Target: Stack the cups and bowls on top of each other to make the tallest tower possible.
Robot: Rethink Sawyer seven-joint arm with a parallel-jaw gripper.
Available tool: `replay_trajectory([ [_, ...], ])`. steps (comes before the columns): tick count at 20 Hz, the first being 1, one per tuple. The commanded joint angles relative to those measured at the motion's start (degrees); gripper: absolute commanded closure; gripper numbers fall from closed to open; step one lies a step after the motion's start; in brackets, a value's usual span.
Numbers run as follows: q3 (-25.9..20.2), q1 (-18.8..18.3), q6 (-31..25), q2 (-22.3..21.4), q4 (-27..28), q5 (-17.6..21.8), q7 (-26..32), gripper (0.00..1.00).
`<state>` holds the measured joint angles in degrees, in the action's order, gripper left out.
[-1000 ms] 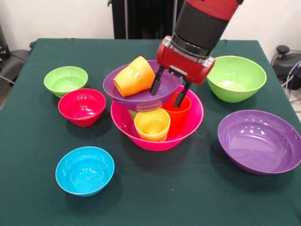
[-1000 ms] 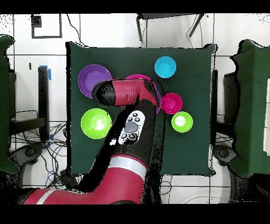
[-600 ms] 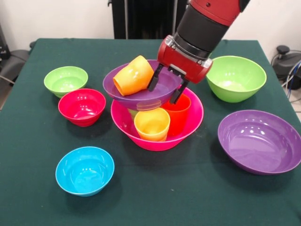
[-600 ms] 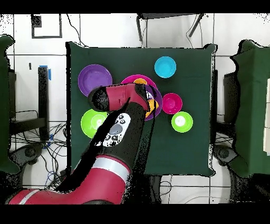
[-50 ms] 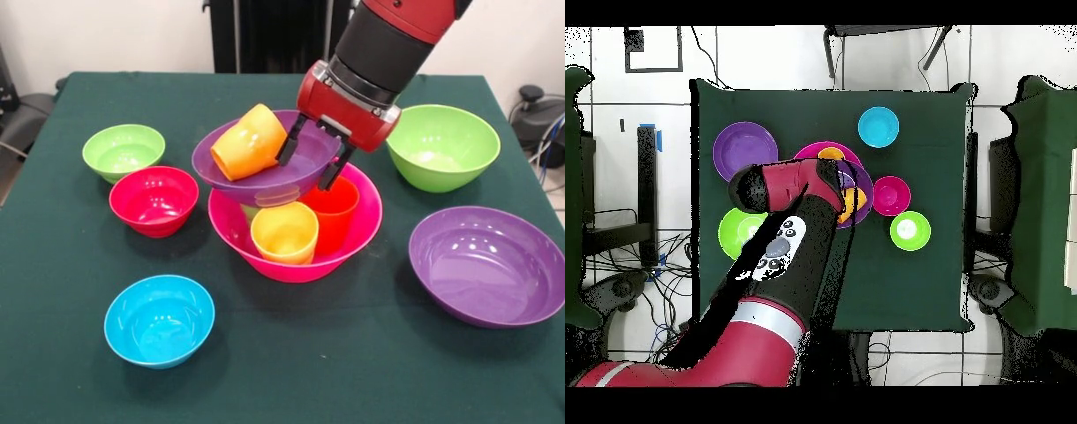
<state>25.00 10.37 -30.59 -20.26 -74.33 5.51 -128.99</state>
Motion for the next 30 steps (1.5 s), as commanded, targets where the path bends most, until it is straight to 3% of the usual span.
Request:
replay_trajectory([
  [1,-2.87,-0.35,6.02,3.28,-0.94,0.36,-8.18,1.0],
  [5,-4.69,-1.35,8.82,2.68,-1.69,-0.37,-7.98,1.0],
  [11,-3.87,-1.09,3.85,2.49,-0.03,-1.92,-7.05,1.0],
  [16,-1.26,-0.52,-6.7,0.0,2.35,-2.13,-4.3,1.0],
  [21,1.56,-0.95,-17.04,-1.29,9.06,-0.87,-0.21,1.0],
  [26,2.66,-0.8,-22.3,-2.28,11.99,0.43,1.33,1.0],
  [30,1.34,-1.05,-22.3,-2.75,12.24,0.01,0.66,1.0],
])
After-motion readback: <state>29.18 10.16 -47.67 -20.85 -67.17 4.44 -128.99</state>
